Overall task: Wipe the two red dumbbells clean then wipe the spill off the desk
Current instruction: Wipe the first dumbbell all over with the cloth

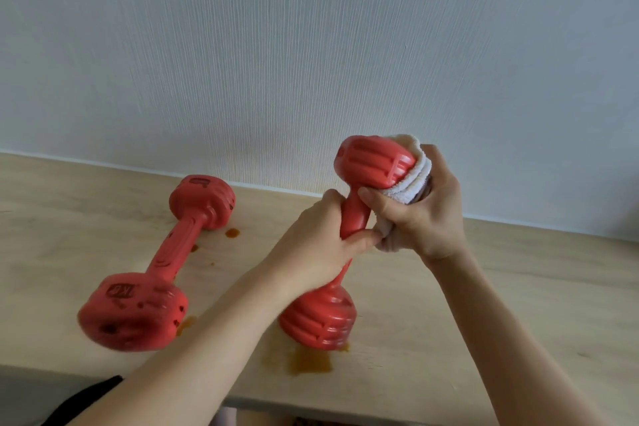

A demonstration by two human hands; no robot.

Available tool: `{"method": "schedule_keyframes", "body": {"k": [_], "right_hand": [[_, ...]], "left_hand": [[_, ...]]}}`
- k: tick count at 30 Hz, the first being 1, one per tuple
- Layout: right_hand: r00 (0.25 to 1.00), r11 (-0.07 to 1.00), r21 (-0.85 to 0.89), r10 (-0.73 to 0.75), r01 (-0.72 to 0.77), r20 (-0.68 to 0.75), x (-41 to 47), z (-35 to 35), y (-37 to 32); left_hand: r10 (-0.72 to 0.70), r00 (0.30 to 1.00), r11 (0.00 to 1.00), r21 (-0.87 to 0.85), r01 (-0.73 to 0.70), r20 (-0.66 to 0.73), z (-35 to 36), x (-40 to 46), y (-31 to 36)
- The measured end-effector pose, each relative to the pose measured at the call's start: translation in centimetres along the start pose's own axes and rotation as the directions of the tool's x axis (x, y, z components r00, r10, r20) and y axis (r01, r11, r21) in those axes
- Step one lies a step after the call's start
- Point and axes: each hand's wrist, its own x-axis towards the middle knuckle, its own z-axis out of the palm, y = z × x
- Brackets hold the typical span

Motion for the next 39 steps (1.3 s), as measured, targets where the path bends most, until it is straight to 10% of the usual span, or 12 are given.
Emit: {"method": "schedule_keyframes", "body": {"k": [6, 11, 23, 30, 39], "right_hand": [[0.991, 0.923, -0.385, -0.048, -0.005, -0.129, -0.5, 1.7, -0.8], [0.964, 0.848, -0.526, -0.074, -0.073, -0.254, -0.2, 2.9, -0.7], [0.981, 0.954, 0.244, 0.147, -0.174, 0.125, 1.6, 0.8, 3.0], [0.946, 0.906, 0.310, 0.220, -0.288, 0.238, 1.4, -0.4, 3.8], [0.958, 0.979, -0.019, 0.193, -0.201, -0.211, 0.0, 1.8, 0.6]], "left_hand": [[0.096, 0.950, 0.952, 0.306, 0.000, -0.299, 2.4, -2.6, 0.0], [0.082, 0.978, 0.983, 0.177, -0.048, -0.190, 1.4, -0.7, -1.3], [0.148, 0.989, 0.968, -0.205, -0.143, 0.006, 0.7, 0.7, -2.2], [0.140, 0.959, 0.909, -0.416, -0.026, 0.246, 0.3, 0.7, -1.7], [0.029, 0.980, 0.945, 0.325, 0.036, -0.195, 1.1, -1.3, -1.1]]}}
